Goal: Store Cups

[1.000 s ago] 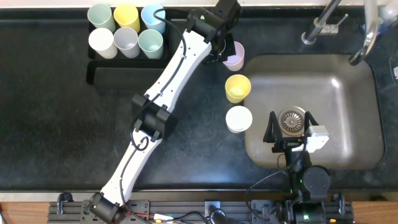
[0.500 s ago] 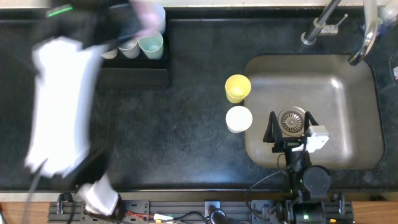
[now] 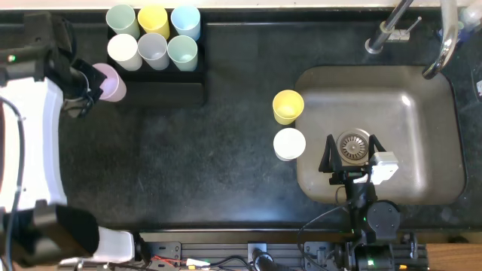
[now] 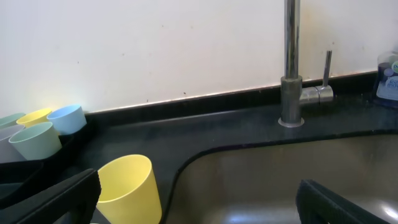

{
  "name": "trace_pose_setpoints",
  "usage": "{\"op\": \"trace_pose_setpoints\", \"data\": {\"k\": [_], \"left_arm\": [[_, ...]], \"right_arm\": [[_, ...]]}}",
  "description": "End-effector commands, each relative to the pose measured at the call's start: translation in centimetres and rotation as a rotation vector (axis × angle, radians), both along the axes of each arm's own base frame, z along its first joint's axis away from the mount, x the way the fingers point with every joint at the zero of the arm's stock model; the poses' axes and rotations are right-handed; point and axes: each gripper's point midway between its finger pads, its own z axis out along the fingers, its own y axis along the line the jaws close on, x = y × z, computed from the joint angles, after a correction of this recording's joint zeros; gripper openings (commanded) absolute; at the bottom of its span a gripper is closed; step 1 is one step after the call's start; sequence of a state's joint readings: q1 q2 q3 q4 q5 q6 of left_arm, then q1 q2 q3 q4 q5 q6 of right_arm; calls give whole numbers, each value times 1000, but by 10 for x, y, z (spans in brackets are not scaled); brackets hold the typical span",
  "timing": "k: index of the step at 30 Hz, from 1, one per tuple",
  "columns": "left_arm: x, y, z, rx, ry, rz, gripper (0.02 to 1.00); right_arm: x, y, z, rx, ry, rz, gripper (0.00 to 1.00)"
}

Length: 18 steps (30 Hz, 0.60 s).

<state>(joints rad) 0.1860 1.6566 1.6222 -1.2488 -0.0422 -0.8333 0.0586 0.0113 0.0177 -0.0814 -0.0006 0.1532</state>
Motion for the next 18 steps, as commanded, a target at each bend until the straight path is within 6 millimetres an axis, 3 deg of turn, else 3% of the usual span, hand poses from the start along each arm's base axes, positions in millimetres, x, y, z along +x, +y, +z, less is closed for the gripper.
{"op": "trace_pose_setpoints", "data": {"k": [1, 11, 18], "left_arm": [[20, 2, -9, -44, -35, 13, 38], [34, 7, -50, -92, 38, 78, 36], [40, 13, -64, -101, 50, 108, 36]], "right_arm": [[0, 0, -4, 0, 1, 1, 996], [0, 0, -4, 0, 1, 1, 998], [0, 0, -4, 0, 1, 1, 998]]}}
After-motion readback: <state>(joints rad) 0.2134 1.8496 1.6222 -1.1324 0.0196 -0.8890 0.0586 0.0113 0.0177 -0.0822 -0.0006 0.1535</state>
